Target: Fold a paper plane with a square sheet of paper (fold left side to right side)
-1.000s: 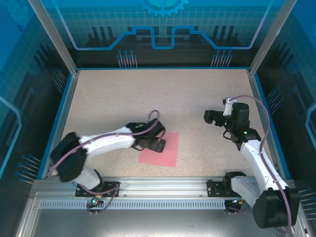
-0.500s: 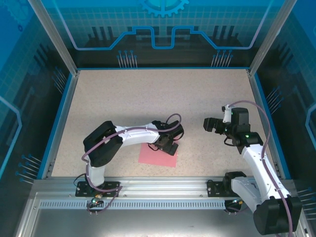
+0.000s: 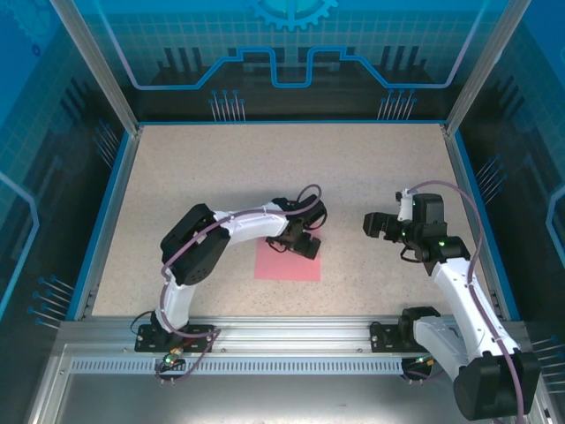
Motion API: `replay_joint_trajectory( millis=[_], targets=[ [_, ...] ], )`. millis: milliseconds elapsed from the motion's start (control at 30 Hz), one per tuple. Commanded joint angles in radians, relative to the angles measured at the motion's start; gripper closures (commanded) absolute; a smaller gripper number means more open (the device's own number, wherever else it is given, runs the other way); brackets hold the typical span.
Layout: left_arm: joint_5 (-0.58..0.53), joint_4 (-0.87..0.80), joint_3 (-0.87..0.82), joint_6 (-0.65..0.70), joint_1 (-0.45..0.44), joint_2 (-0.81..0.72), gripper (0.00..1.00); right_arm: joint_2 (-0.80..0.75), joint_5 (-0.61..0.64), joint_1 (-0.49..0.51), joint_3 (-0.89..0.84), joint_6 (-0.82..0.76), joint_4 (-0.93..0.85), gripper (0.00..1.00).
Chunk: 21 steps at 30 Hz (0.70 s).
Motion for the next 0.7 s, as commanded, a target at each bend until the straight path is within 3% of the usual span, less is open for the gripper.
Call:
replay_joint_trajectory(
  millis=[0, 167, 333, 500, 667],
  targets=[
    [0.007, 0.004, 0.076, 0.078, 0.047, 0.079, 0.01, -0.007, -0.024, 0.014, 0.032, 0.009, -0.037, 0.01],
    [0.032, -0.012, 0.188, 0.124, 0.082, 0.137, 0.01, -0.002, -0.034, 0.019, 0.027, 0.014, -0.046, 0.01],
    [0.069, -0.011, 0.192, 0.134, 0.082, 0.073, 0.01, 0.046, -0.052, 0.036, 0.032, 0.034, -0.041, 0.01],
    [0.120, 0.048, 0.058, 0.098, 0.112, -0.110, 0.01, 0.175, -0.027, 0.111, 0.082, 0.079, -0.022, 0.01],
    [0.271, 0.146, -0.169, 0.027, 0.194, -0.302, 0.01, 0.410, 0.062, 0.264, 0.202, 0.130, -0.028, 0.01]
  ],
)
